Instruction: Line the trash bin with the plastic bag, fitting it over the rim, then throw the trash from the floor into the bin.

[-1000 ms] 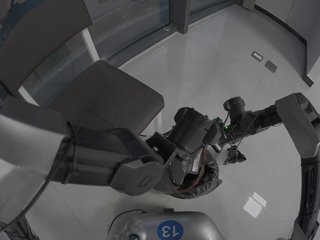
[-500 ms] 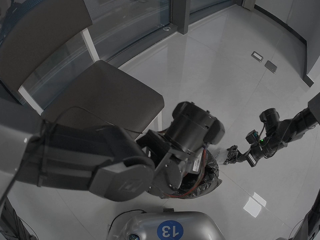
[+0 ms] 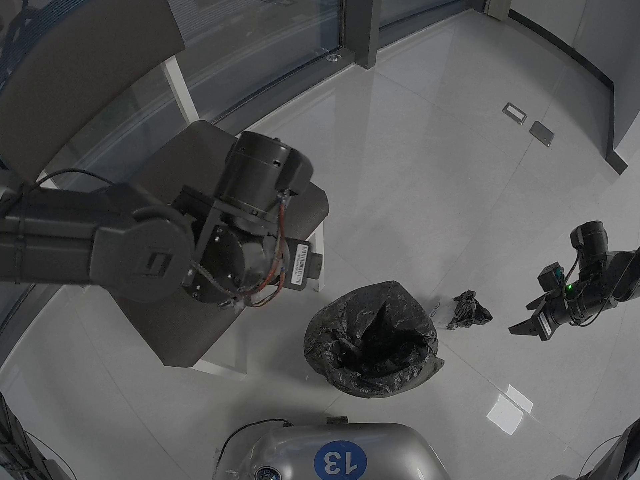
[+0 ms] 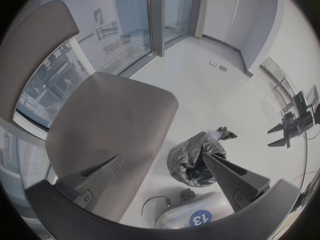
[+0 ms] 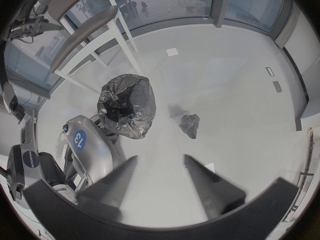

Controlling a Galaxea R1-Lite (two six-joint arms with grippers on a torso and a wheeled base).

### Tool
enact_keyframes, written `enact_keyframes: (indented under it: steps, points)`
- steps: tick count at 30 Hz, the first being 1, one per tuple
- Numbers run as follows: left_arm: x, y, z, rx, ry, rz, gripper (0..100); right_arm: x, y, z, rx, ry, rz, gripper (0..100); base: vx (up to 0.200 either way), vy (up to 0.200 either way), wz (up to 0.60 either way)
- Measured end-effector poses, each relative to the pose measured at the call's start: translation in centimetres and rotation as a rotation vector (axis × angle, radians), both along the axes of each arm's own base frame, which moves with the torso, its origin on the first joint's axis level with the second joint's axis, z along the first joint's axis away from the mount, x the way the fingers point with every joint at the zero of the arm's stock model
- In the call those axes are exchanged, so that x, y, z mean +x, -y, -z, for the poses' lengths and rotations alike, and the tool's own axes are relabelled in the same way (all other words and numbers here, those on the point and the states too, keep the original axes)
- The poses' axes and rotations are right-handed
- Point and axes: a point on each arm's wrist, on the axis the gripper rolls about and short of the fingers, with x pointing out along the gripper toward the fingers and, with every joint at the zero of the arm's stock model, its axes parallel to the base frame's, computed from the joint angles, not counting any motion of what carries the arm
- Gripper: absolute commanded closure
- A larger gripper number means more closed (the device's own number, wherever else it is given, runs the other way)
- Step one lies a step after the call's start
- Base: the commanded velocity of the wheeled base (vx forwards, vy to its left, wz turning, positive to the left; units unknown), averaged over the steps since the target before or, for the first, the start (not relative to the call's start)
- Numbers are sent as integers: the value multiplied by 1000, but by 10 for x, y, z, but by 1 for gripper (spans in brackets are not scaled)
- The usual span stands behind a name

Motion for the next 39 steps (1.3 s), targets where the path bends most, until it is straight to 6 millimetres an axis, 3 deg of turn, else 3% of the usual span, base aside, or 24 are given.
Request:
enact_keyframes:
  steps: [5,10,20,31,39]
  points:
    - [3,-12,-2,25,-6,-20,0,1,12,1,-9,36,38,0,0,0,0]
    - [5,-17,-4,24,-3,-34,0,18,23,9,-22,128,62,0,0,0,0]
    - [8,-19,-9,-17,28,-53,0,51,32,63,-25,127,69,0,0,0,0]
    - [11,-25,-23,-135,89,-102,0,110,50,125,-24,111,82,0,0,0,0]
    - [9,-27,-27,-166,99,-115,0,151,51,135,-18,168,78,0,0,0,0]
